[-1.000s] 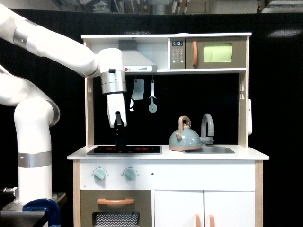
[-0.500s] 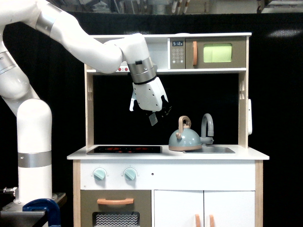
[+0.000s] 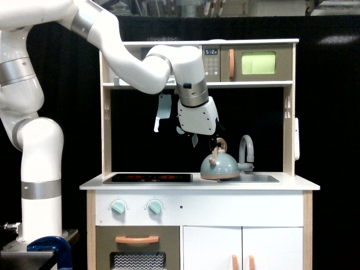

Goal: Place the teapot on the stove

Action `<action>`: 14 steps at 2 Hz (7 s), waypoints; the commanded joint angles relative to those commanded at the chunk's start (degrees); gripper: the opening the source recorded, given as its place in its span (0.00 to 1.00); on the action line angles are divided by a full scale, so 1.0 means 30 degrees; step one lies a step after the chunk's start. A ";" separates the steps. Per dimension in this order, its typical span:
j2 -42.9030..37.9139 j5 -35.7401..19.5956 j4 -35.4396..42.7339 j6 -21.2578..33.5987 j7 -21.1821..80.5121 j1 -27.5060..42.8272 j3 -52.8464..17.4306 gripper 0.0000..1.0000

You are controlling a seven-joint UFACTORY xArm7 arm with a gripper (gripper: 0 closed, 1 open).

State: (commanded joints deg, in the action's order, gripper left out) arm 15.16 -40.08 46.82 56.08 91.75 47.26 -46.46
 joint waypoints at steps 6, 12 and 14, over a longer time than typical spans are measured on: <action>-0.3874 -0.4468 0.1886 -0.4246 -0.2999 0.0422 0.5344 1.00; 1.4652 0.2598 -1.0261 -0.1710 -1.1815 -0.5707 1.2266 0.00; 1.8023 0.1024 -1.3811 -0.3848 -1.5151 -0.3253 1.5565 0.00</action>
State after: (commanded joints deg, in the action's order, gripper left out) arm 69.23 -37.01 5.39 44.54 46.29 37.50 0.24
